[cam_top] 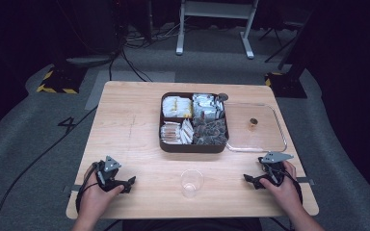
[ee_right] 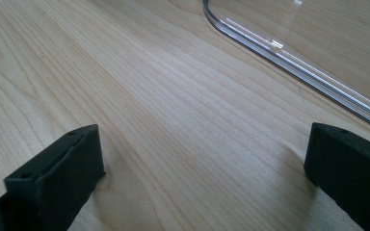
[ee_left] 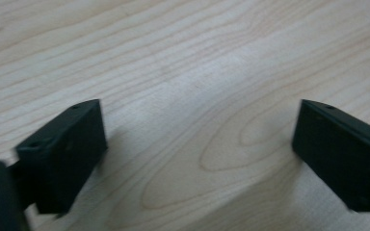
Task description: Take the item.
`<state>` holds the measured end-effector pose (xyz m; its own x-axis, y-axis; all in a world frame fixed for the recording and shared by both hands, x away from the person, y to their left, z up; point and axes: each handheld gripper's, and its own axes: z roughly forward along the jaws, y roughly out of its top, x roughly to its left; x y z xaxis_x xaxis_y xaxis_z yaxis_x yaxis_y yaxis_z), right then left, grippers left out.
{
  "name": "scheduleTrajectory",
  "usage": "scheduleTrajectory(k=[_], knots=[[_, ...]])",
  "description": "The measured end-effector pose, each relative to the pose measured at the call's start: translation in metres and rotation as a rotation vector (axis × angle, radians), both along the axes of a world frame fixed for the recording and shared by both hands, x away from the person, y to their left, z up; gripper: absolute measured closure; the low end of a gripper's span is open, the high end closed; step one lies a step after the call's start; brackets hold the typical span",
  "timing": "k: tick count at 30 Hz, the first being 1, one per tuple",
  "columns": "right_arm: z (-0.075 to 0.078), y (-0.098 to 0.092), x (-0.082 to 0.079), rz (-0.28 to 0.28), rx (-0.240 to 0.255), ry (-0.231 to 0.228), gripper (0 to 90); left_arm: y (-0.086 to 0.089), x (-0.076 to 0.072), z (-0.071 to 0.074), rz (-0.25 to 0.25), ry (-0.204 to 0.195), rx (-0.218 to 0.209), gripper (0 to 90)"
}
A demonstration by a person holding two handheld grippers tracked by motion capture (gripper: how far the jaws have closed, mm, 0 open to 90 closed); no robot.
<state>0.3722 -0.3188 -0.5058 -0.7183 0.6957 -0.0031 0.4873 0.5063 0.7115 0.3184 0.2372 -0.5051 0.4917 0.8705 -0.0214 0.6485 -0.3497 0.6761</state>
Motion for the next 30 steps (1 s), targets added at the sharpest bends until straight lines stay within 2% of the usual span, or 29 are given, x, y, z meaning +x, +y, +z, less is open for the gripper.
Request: scheduleTrajectory(k=[2,4,5,7,9,14,20,22,27,30], knots=[[0.0,-0.001,-0.001,0.004,0.0,0.0,0.5,0.002,0.001,0.004,0.017,0.004,-0.001,18.4],[0.0,-0.001,-0.001,0.004,0.001,0.0,0.5,0.002,0.001,0.007,0.006,0.02,0.016,20.7],[0.0,-0.001,-0.001,0.004,0.001,0.0,0.5,0.002,0.001,0.007,0.006,0.02,0.016,24.6],[0.0,-0.001,-0.001,0.005,-0.001,-0.001,0.5,-0.001,0.0,0.012,-0.026,0.023,0.007,25.6],[0.0,-0.001,-0.001,0.006,-0.001,-0.001,0.5,-0.002,0.0,0.014,-0.035,0.018,0.005,26.2],[0.0,-0.001,-0.002,0.008,-0.001,-0.002,0.5,-0.009,-0.004,0.036,-0.072,0.005,-0.024,28.7],[0.0,-0.001,-0.001,0.007,0.0,0.0,0.5,-0.026,-0.011,0.065,-0.135,-0.028,-0.002,28.7],[0.0,-0.001,0.0,0.01,-0.001,0.0,0.5,-0.033,-0.012,0.074,-0.151,-0.037,-0.015,28.7],[0.0,0.0,0.0,0.01,0.0,0.0,0.5,-0.046,-0.005,0.097,-0.195,-0.059,-0.042,28.7],[0.0,0.0,0.0,0.01,0.0,0.0,0.5,-0.052,0.003,0.11,-0.211,-0.077,-0.044,28.8]])
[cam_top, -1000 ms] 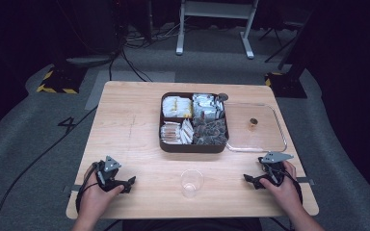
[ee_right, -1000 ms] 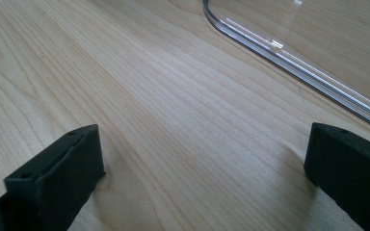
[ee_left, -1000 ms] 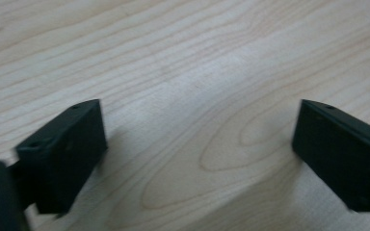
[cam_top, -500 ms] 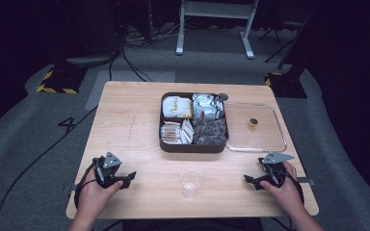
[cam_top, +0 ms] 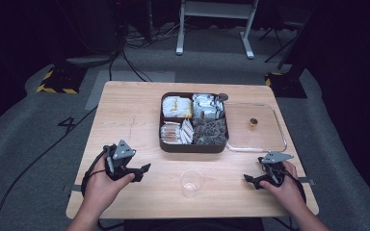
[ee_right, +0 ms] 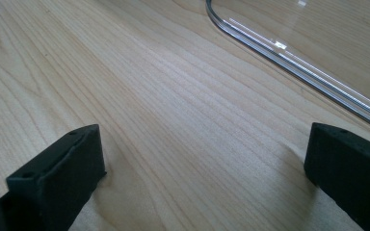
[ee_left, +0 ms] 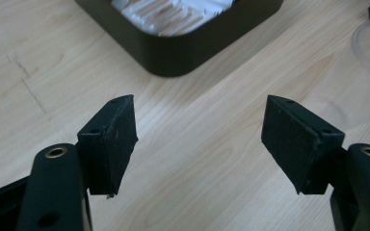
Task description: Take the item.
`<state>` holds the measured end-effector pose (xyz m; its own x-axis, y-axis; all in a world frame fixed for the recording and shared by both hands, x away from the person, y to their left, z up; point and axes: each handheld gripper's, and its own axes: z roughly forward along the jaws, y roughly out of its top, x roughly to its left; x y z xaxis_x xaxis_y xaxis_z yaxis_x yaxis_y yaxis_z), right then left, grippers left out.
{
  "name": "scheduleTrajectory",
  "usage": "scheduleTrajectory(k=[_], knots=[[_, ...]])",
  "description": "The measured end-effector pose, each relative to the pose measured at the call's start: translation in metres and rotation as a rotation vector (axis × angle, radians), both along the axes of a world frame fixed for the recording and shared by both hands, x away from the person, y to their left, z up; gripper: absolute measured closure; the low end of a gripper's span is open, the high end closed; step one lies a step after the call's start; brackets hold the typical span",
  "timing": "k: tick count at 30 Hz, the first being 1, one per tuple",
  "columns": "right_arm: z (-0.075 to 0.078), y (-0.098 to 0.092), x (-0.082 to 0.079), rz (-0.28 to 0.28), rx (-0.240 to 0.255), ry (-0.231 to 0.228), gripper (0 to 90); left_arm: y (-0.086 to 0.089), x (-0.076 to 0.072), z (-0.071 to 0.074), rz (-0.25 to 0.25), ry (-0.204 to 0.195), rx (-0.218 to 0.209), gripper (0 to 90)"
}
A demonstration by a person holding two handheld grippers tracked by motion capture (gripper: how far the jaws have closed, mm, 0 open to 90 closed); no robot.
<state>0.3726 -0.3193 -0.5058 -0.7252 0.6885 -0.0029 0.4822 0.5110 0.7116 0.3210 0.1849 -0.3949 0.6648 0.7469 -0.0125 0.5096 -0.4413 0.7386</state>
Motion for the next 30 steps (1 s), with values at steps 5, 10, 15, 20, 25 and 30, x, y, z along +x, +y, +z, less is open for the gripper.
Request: scheduleTrajectory(k=[5,10,15,20,25,30], knots=[[0.0,0.0,0.0,0.001,0.001,0.0,0.5,-0.01,0.012,0.016,-0.016,-0.026,-0.004,28.8],[0.0,0.0,0.0,0.001,0.0,0.0,0.5,-0.017,0.023,0.021,-0.021,-0.032,-0.029,28.2],[0.0,0.0,0.0,0.001,0.0,0.0,0.5,-0.023,0.031,0.022,0.008,-0.051,-0.017,28.6],[0.0,0.0,0.0,0.002,0.0,0.0,0.5,-0.029,0.044,0.026,0.01,-0.05,-0.044,28.8],[0.0,-0.001,0.0,0.012,0.001,0.0,0.5,-0.034,0.054,0.029,0.025,-0.062,-0.053,29.8],[0.0,-0.001,0.0,0.012,0.0,0.0,0.5,-0.048,0.067,0.032,0.042,-0.08,-0.059,30.7]])
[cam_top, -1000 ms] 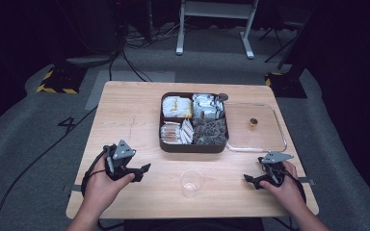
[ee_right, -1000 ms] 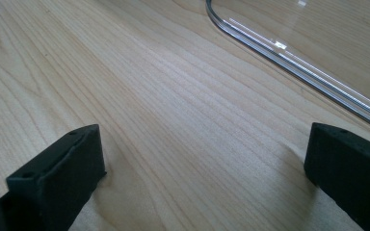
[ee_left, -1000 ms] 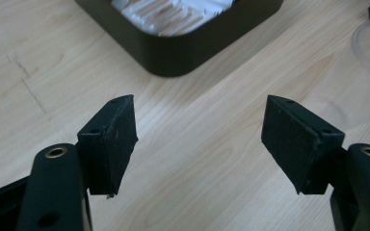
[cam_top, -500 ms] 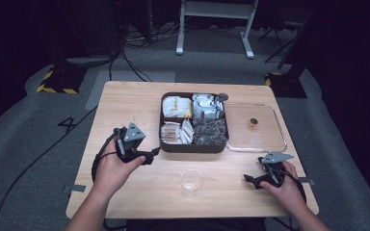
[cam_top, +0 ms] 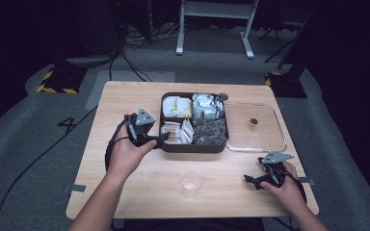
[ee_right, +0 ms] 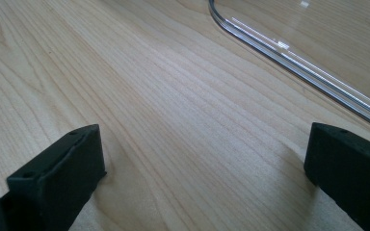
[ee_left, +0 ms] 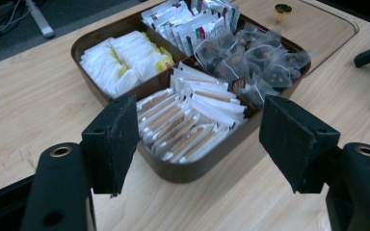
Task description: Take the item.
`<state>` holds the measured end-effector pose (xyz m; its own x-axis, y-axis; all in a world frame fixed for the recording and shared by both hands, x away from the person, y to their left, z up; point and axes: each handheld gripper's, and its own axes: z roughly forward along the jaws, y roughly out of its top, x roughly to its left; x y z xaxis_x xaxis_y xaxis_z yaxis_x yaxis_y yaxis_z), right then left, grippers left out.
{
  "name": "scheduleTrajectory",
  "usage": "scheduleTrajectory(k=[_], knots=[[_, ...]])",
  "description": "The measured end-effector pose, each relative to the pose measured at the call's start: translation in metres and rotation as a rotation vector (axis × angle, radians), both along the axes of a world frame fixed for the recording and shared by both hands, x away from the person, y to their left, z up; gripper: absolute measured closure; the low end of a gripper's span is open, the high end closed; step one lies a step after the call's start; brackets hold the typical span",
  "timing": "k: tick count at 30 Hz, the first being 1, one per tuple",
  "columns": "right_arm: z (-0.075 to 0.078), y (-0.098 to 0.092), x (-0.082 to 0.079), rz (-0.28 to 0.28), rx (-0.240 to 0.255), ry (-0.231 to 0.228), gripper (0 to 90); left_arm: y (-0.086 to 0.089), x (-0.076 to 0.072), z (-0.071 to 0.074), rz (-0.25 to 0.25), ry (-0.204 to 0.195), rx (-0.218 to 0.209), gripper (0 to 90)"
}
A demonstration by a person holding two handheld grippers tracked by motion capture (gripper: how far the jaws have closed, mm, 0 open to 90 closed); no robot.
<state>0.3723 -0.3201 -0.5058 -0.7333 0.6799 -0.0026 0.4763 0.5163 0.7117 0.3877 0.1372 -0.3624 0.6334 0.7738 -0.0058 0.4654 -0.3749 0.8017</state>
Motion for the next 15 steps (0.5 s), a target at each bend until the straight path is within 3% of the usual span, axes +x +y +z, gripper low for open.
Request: scheduleTrajectory(k=[11,15], knots=[[0.0,0.0,0.0,-0.001,0.0,0.0,0.5,-0.028,0.04,-0.001,0.057,-0.001,-0.009,31.8],[0.0,0.0,0.0,-0.002,0.0,0.0,0.6,-0.035,0.057,-0.004,0.087,-0.007,0.008,31.8]])
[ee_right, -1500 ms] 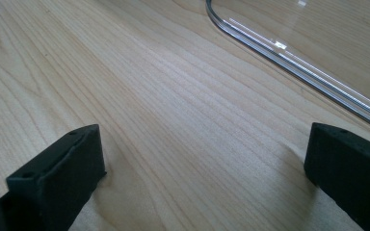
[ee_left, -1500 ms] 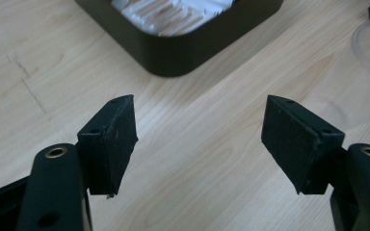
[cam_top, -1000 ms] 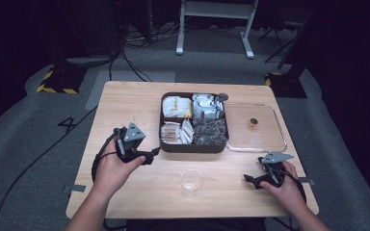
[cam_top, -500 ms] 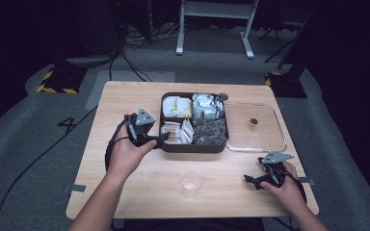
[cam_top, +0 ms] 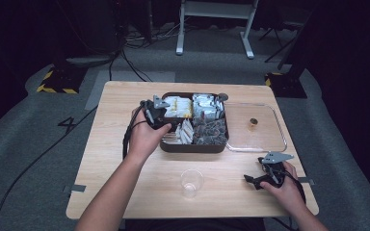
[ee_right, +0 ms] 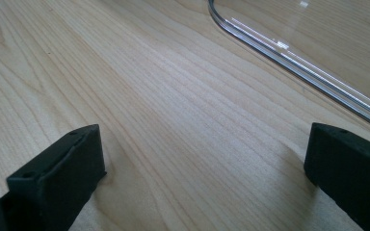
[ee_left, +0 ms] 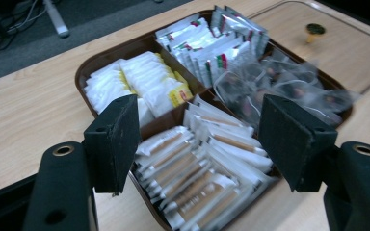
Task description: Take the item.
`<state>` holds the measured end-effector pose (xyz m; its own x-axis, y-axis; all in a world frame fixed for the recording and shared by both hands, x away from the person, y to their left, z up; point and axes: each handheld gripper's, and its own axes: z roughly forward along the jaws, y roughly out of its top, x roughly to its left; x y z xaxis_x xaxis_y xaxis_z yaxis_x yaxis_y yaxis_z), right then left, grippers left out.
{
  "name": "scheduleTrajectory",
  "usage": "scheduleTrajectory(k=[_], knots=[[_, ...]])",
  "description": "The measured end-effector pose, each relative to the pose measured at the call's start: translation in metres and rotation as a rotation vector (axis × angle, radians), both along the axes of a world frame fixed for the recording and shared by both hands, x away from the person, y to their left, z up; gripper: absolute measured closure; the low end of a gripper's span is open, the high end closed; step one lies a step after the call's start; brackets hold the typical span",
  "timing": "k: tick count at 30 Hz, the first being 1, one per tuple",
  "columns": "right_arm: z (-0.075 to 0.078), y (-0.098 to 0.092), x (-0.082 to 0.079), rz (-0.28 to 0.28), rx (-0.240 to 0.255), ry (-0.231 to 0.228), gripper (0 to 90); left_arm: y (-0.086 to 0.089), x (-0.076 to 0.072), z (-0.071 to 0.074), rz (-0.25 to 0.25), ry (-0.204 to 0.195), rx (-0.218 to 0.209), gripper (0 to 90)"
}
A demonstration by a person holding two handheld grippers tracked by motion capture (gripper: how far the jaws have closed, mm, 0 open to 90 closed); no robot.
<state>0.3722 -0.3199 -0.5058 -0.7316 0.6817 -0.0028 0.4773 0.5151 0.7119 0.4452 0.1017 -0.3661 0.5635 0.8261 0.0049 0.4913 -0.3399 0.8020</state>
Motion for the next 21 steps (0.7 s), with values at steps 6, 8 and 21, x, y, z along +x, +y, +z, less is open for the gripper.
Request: scheduleTrajectory(k=[6,8,21], knots=[[0.0,0.0,0.0,0.0,0.0,0.0,0.6,-0.007,0.024,-0.003,0.023,0.005,-0.008,32.7],[0.0,0.0,0.0,0.0,0.0,0.0,0.6,-0.009,0.031,-0.006,0.031,0.014,-0.017,34.3],[0.0,0.0,-0.001,0.003,0.0,-0.004,1.4,-0.023,0.074,-0.035,0.054,0.109,0.018,40.3]])
